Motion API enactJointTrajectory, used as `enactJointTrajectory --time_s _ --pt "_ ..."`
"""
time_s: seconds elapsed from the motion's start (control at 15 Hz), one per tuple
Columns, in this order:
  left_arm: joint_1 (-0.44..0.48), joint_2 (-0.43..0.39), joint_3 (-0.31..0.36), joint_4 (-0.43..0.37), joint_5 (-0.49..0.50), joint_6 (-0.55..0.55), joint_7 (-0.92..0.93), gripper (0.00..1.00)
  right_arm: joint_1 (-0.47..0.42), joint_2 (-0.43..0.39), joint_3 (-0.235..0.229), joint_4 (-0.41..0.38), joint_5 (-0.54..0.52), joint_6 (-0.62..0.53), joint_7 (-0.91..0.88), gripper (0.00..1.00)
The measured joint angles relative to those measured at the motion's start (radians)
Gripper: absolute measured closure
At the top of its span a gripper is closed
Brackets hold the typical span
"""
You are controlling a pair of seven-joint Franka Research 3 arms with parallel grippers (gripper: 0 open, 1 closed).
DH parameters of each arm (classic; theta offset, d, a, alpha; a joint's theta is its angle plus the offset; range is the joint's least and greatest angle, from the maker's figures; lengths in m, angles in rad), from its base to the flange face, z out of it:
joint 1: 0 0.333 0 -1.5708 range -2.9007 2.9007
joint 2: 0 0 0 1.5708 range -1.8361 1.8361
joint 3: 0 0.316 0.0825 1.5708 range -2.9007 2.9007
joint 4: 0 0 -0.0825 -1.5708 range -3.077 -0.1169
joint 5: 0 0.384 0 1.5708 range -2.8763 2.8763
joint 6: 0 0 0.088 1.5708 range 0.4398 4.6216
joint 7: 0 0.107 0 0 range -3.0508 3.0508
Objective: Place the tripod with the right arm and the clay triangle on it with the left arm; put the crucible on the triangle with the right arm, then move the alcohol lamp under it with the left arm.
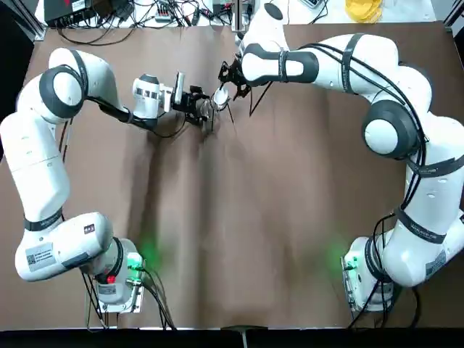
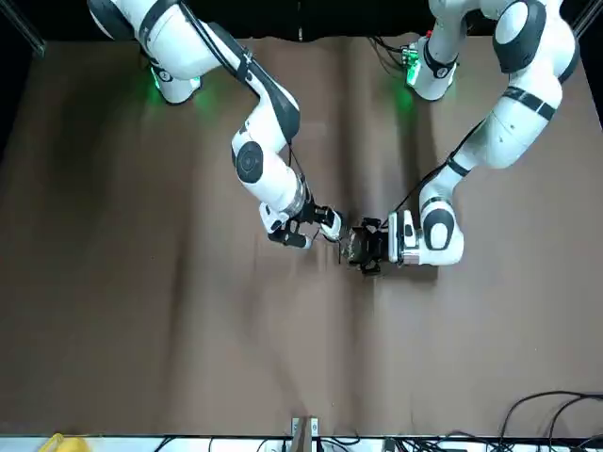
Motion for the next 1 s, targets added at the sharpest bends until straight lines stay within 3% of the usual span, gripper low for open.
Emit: enactJointTrajectory --time_s 0.33,0.67,1.0 --pt "0.045 -0.037 0.001 -0.034 0.000 0.000 0.001 0.01 -0.023 -0.037 -0.007 0.021 0.000 -0.048 0.000 0.27" --pt "0.086 -0.040 0.012 -0.043 0.000 -0.009 0.021 0.02 -0.104 -0.149 -0.011 0.030 -0.003 -0.219 -0.015 0.28" --pt "0.080 -0.040 0.033 -0.048 0.000 -0.028 0.043 0.12 -0.239 -0.245 -0.015 0.030 -0.031 -0.464 -0.243 0.27"
